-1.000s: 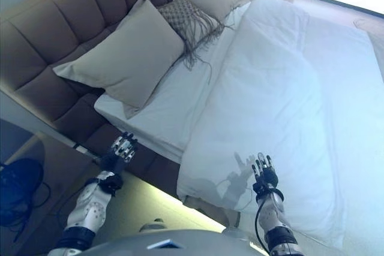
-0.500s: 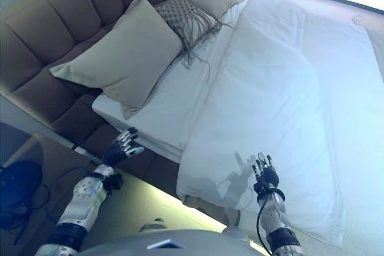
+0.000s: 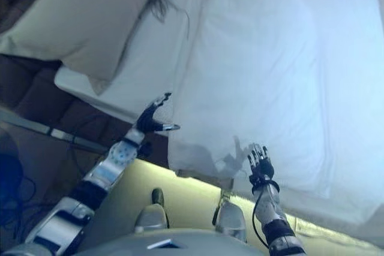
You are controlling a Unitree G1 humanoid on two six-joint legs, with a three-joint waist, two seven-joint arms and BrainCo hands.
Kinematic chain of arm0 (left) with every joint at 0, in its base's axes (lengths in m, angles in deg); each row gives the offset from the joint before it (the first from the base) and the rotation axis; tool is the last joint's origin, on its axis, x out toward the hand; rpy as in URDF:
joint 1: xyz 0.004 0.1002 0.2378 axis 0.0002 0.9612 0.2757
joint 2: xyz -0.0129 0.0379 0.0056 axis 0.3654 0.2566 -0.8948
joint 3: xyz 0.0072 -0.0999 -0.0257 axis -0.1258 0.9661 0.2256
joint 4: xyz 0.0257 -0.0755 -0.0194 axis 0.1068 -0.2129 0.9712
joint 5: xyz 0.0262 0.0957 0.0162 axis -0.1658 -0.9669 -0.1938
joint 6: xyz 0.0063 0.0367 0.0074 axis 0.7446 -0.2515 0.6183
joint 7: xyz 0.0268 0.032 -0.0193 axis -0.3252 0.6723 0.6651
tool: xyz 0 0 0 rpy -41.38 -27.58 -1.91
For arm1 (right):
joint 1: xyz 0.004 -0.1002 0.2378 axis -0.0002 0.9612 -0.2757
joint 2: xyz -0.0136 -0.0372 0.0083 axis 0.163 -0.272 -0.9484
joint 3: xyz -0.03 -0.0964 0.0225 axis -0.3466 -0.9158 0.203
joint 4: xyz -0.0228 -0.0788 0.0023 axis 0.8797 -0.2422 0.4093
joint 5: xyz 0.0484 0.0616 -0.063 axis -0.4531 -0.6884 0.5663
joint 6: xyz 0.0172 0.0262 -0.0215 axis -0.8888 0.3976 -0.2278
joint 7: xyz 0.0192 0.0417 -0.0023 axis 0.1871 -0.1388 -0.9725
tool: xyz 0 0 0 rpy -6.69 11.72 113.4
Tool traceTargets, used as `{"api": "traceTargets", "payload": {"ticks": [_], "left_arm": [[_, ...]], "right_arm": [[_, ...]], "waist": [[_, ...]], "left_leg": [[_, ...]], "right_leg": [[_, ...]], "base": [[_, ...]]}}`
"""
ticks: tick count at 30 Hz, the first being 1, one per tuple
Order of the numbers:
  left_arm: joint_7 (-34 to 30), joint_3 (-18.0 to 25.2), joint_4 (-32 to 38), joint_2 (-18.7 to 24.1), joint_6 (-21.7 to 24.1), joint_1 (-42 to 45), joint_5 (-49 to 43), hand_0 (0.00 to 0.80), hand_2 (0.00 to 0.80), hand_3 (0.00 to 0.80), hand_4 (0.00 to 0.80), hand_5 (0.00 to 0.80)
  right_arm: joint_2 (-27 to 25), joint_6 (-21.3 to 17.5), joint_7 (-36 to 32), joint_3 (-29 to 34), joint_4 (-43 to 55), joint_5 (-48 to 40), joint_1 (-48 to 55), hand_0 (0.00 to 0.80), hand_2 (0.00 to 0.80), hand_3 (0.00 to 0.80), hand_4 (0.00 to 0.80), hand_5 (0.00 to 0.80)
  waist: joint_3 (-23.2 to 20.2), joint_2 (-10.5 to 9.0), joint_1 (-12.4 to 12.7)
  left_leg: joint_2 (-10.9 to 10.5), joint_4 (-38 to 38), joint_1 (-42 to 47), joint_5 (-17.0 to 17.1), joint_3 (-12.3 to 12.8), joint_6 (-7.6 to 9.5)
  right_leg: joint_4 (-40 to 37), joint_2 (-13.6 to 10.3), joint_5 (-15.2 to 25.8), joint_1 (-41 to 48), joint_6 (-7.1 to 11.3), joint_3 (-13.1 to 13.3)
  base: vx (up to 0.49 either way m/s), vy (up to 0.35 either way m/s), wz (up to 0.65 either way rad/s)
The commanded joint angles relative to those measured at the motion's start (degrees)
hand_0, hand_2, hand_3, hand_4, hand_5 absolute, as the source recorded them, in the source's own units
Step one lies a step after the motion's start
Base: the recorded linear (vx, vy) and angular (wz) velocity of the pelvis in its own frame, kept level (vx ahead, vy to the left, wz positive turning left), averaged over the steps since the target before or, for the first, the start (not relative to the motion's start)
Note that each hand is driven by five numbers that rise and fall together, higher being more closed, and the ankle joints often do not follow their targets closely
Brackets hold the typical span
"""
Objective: Make the bed neatly
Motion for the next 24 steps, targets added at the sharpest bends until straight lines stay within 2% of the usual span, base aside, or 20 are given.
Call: {"api": "traceTargets", "payload": {"ticks": [1,5,11,13,16,21,24], "left_arm": [[4.18,-1.21,-1.78,-1.82,2.50,-7.14,-2.75,0.000,0.000,0.000,0.000,0.000],[6.02,-4.67,-3.09,-3.86,0.65,-12.12,-6.42,0.000,0.000,0.000,0.000,0.000],[12.65,-7.82,-7.20,-5.01,-5.95,-17.76,-18.43,0.000,0.000,0.000,0.000,0.000],[15.67,-8.57,-10.09,-4.87,-10.30,-19.21,-22.56,0.000,0.000,0.000,0.000,0.000],[18.75,-8.93,-13.97,-4.03,-14.25,-20.73,-26.36,0.000,0.000,0.000,0.000,0.000],[26.51,-9.51,-21.65,-2.66,-25.31,-23.28,-34.51,0.000,0.000,0.000,0.000,0.000],[29.05,-9.82,-24.25,-1.79,-28.85,-24.17,-36.61,0.000,0.000,0.000,0.000,0.000]], "right_arm": [[-2.52,-4.31,-1.01,-0.58,2.52,-2.64,-5.05,0.000,0.000,0.000,0.000,0.000],[-2.46,-5.12,-0.73,-1.73,-0.04,-3.66,-10.02,0.000,0.000,0.000,0.000,0.000],[-2.96,-6.48,0.62,-3.14,0.65,-5.92,-15.94,0.000,0.000,0.000,0.000,0.000],[-3.70,-6.19,1.12,-3.17,2.18,-6.16,-17.16,0.000,0.000,0.000,0.000,0.000],[-4.36,-6.19,1.36,-3.39,4.30,-5.94,-17.78,0.000,0.000,0.000,0.000,0.000],[-4.44,-6.49,1.61,-4.11,9.61,-4.58,-17.74,0.000,0.000,0.000,0.000,0.000],[-4.70,-6.28,1.11,-4.45,11.36,-4.01,-17.59,0.000,0.000,0.000,0.000,0.000]], "waist": [[3.95,0.08,-0.56],[7.42,-0.36,-0.89],[11.62,-1.02,-1.69],[13.02,-1.15,-2.23],[14.35,-1.67,-2.93],[16.73,-3.05,-4.39],[17.47,-3.46,-4.93]], "left_leg": [[2.59,5.44,-6.61,-0.17,-3.92,2.23],[2.80,7.02,-10.92,0.84,-5.17,2.05],[3.05,9.56,-16.95,2.10,-6.40,1.40],[3.39,11.33,-18.67,1.83,-6.43,1.16],[3.72,13.59,-20.79,1.41,-6.54,1.00],[4.38,17.00,-23.94,0.79,-6.32,0.77],[4.52,17.99,-24.82,0.53,-6.23,0.66]], "right_leg": [[6.25,-6.28,-2.90,-1.29,6.53,-0.94],[7.36,-6.09,-2.02,-4.90,6.27,-0.61],[9.56,-6.04,-1.33,-10.09,5.89,-0.47],[11.05,-5.91,-1.74,-11.73,5.67,-0.11],[12.85,-5.80,-2.15,-13.88,5.34,0.37],[15.75,-5.66,-2.76,-17.46,4.87,1.09],[16.66,-5.54,-2.99,-18.66,4.61,1.40]], "base": [[-0.175,-0.067,-0.15],[-0.154,-0.098,-0.07],[-0.099,-0.041,-0.05],[-0.066,0.022,-0.09],[-0.055,0.010,-0.07],[-0.050,0.031,-0.10],[-0.019,0.068,-0.15]]}}
